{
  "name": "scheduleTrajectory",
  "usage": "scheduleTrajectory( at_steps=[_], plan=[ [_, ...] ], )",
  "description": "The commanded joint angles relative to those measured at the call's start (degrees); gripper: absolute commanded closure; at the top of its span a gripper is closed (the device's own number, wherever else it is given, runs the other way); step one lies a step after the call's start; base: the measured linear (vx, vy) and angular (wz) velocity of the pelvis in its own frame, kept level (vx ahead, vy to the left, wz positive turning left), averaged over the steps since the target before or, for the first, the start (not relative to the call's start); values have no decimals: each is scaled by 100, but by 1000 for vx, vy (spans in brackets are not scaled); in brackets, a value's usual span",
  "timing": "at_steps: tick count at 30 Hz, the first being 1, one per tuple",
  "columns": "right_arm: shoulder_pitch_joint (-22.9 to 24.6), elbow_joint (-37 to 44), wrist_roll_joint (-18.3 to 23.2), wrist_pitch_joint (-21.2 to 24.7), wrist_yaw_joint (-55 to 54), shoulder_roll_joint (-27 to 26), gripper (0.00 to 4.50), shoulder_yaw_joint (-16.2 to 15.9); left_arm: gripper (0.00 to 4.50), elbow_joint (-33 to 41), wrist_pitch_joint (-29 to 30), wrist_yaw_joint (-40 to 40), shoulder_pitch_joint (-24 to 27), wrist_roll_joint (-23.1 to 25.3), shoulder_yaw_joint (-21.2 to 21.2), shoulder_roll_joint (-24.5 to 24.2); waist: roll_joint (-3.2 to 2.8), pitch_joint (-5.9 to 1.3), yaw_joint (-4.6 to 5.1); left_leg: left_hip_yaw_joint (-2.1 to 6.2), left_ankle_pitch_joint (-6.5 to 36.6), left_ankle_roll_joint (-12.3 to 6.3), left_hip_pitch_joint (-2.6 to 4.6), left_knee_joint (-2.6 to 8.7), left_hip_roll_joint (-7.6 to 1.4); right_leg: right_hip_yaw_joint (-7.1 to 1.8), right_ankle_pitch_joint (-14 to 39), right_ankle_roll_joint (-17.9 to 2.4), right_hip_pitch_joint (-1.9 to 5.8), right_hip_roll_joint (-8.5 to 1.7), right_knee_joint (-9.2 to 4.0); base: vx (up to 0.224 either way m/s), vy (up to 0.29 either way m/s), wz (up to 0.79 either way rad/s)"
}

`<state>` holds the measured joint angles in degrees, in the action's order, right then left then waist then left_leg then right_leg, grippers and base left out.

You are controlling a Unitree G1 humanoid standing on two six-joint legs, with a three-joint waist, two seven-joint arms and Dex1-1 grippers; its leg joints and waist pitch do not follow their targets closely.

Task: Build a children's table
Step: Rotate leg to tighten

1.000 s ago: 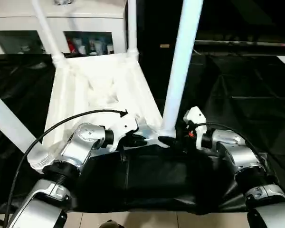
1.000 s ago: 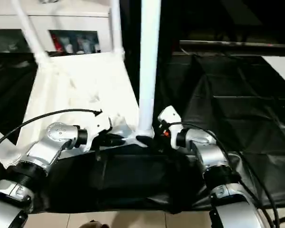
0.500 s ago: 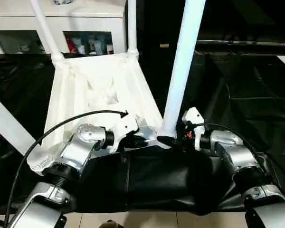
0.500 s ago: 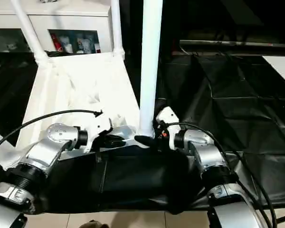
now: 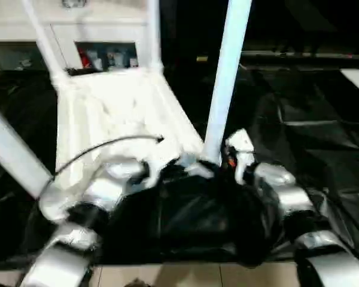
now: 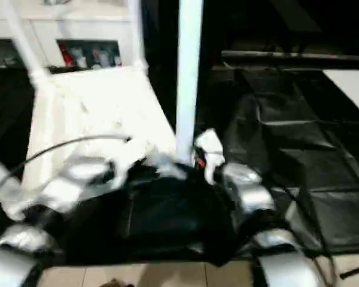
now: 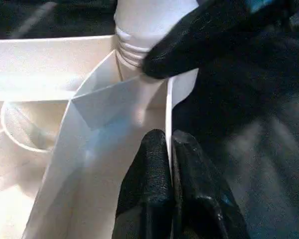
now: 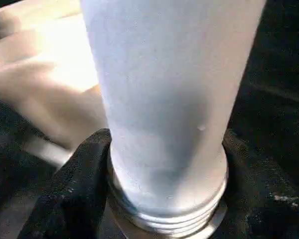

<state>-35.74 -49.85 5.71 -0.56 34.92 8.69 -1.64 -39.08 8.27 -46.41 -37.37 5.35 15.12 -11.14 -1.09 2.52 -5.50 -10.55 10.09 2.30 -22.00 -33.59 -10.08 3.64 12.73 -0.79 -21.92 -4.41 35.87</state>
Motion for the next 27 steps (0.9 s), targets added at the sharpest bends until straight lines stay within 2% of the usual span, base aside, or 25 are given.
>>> scheduleTrajectory(
  at_steps=[1, 4, 5, 7, 10, 12, 15, 16, 18, 21, 23, 25, 27],
  plan=[
    [7, -430, -32, 313, -906, -186, 175, 140, 450, -338, 38, 807, -159, 10, -281, 174, 66, -285, 6, 160, 1406, 25, 139, 467, -351, -300, 1458, -1140, 169, -509, -541, 0, 0, 0],
    [-128, -739, -57, 433, -1714, -348, 175, 280, 450, -660, 51, 1347, -383, 70, -343, 372, 49, -298, 6, 155, 1332, 5, 127, 455, -344, -304, 1308, -1110, 167, -516, -544, 0, 0, 0],
    [-202, -852, -148, 404, -1982, -448, 175, 244, 450, -832, 77, 1599, -499, 90, -354, 504, 25, -319, 2, 160, 1201, -21, 113, 448, -352, -301, 1019, -1137, 185, -515, -510, 0, 0, 0],
    [-270, -950, -283, 319, -2069, -512, 175, 152, 450, -971, 45, 1688, -571, 117, -334, 591, 24, -333, 17, 151, 1057, -70, 107, 433, -337, -289, 598, -1212, 191, -486, -472, 0, 0, 0],
    [-319, -998, -361, 106, -2004, -557, 175, 114, 450, -1106, -49, 1649, -619, 128, -308, 654, 17, -339, -9, 139, 953, -215, 96, 408, -337, -282, 241, -1284, 214, -501, -462, 0, 0, 0],
    [-322, -978, -383, 20, -1981, -558, 175, 103, 450, -1127, -87, 1612, -619, 142, -288, 654, 5, -343, -21, 142, 935, -268, 93, 407, -341, -279, 171, -1308, 225, -504, -453, 0, 0, 0],
    [-336, -957, -374, -127, -1944, -566, 175, 100, 450, -1213, -194, 1555, -632, 164, -240, 646, 8, -329, -20, 140, 1108, -268, 107, 421, -343, -279, 428, -1297, 219, -505, -488, 0, 0, 0],
    [-316, -844, -222, -286, -1701, -553, 119, 176, 450, -1219, -294, 1410, -595, 158, -185, 601, -1, -332, -25, 141, 1144, -262, 109, 422, -350, -285, 472, -1276, 225, -514, -496, 0, 0, 0],
    [-288, -705, -65, -389, -1426, -510, 105, 265, 450, -1191, -322, 1287, -553, 131, -167, 551, 7, -339, -33, 138, 1101, -284, 108, 418, -351, -283, 403, -1282, 229, -511, -486, 0, 0, 0],
    [-240, -525, -63, -412, -1152, -360, 85, 213, 450, -1129, -413, 1159, -489, 111, -158, 471, 28, -336, -17, 140, 1011, -377, 78, 414, -341, -272, 311, -1280, 247, -505, -472, 0, 0, 0],
    [-177, -328, -43, -335, -789, -220, 63, 134, 450, -1056, -487, 1043, -441, 97, -148, 408, 33, -331, -9, 139, 994, -435, 76, 407, -342, -267, 341, -1298, 253, -504, -479, 0, 0, 0],
    [13, 84, -121, -257, -48, 91, 63, -156, 450, -912, -595, 806, -342, 78, -132, 299, 37, -328, -4, 134, 935, -514, 68, 391, -338, -264, 347, -1306, 256, -502, -486, 0, 0, 0],
    [119, 283, -123, -228, 310, 238, 63, -274, 450, -833, -636, 709, -295, 79, -113, 243, 41, -331, -18, 137, 906, -561, 65, 385, -348, -262, 360, -1287, 258, -506, -487, 0, 0, 0]
  ],
)
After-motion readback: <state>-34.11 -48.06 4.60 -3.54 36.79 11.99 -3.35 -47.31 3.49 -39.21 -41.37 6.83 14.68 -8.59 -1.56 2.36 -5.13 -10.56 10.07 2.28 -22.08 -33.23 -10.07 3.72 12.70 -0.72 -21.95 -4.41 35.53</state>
